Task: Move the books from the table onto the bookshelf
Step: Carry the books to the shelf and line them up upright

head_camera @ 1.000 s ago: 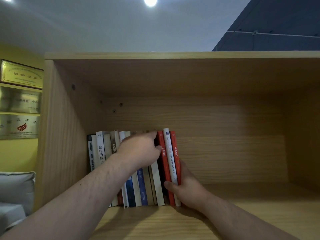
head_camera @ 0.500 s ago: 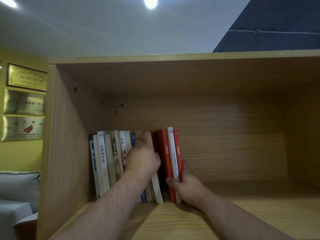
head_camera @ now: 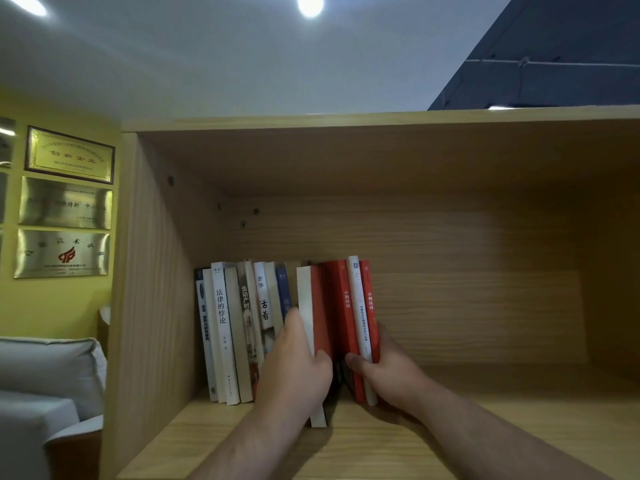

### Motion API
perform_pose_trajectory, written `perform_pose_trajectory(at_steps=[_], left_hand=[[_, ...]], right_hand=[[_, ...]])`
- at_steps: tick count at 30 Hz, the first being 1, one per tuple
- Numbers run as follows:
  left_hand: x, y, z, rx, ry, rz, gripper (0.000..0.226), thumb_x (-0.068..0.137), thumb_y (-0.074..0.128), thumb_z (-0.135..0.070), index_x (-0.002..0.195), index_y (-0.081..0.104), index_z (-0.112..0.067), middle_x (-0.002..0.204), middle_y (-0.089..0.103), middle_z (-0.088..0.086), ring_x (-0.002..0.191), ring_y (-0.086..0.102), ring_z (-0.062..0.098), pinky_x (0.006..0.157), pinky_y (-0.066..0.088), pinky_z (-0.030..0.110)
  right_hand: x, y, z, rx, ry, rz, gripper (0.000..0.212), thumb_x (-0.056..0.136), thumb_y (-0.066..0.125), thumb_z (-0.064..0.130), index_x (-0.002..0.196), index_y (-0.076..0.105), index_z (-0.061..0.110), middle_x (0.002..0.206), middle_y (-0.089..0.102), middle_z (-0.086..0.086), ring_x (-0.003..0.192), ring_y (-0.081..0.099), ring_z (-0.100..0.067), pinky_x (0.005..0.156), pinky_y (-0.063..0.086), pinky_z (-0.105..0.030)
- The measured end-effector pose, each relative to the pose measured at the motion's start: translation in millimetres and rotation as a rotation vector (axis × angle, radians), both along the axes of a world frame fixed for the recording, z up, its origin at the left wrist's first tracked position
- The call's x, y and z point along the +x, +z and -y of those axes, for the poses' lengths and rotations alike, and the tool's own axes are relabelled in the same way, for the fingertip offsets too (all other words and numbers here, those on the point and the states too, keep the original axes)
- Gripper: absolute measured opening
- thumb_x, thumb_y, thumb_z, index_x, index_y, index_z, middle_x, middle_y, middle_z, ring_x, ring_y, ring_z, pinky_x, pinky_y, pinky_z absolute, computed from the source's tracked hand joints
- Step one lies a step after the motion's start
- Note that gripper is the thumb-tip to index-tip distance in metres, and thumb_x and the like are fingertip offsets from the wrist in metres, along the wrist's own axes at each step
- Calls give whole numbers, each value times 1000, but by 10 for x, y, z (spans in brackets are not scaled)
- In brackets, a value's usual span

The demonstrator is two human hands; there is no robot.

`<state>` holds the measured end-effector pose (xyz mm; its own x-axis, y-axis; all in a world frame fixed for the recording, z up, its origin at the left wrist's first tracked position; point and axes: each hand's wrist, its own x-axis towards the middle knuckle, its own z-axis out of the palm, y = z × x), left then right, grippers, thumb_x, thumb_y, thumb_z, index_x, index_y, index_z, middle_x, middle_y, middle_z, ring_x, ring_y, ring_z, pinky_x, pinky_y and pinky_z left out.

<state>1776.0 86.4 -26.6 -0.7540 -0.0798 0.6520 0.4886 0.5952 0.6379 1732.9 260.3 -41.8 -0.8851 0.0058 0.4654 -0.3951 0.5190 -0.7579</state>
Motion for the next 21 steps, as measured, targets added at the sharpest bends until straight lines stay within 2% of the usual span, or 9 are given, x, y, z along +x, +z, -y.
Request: perform_pose_trajectory(at_steps=[3,5,7,10,13,16,18,20,21], left_hand=[[77,-4,149,101,-14,-56,27,92,56,-14,108,42,-31,91,65,-5,72,68,14,58,62,36],[106,-23,159,113,-7,-77,27,91,56,-16,109,41,-29,93,63,-4,73,66,15,57,61,34],[91,-40,74,61,26,-109,39,90,58,-19,123,39,-29,110,60,-3,88,64,14,70,62,34],[17,14,-98,9,108,-69,61,95,59,-24,146,27,-26,141,38,5,126,47,20,100,53,36],[-1,82,-276,16,137,32,66,96,57,-21,151,20,-24,156,19,14,144,30,30,109,47,39],[-9,30,-422,-74,207,28,72,97,57,-23,155,14,-21,164,8,15,151,19,32,119,37,44],[-5,0,-474,-132,252,1,76,97,59,-25,157,13,-19,164,9,14,151,21,31,121,32,42],[-2,0,-505,-148,266,-20,80,96,61,-26,158,10,-20,163,13,14,149,25,29,120,33,39],[-13,6,-511,-143,255,-25,85,95,62,-25,158,6,-21,161,17,13,148,27,28,119,35,39]], right_hand=[[7,-12,22,-7,-23,-18,65,95,70,18,151,37,24,112,58,18,108,58,-6,74,41,-1],[19,-10,45,-14,-16,-15,64,95,70,16,151,38,23,115,58,15,109,57,-6,73,41,0],[22,-5,54,-23,-8,-10,66,96,70,15,152,36,24,121,60,11,113,58,-9,78,42,-3],[54,15,56,-9,4,-2,69,97,69,20,155,32,27,124,57,11,117,56,-10,89,44,-16],[82,21,61,-8,34,6,72,96,70,26,155,30,27,123,56,14,118,56,-10,93,45,-19],[97,23,71,-31,62,11,73,95,71,36,154,29,27,126,58,13,123,57,-11,102,47,-28],[99,24,67,-50,84,27,73,94,71,37,153,29,29,126,58,13,122,57,-11,98,47,-25],[100,20,54,-45,94,30,71,94,71,37,152,30,31,126,58,15,120,56,-8,93,47,-20],[87,12,45,-44,93,28,71,94,71,36,152,31,30,127,59,14,120,57,-8,95,49,-22]])
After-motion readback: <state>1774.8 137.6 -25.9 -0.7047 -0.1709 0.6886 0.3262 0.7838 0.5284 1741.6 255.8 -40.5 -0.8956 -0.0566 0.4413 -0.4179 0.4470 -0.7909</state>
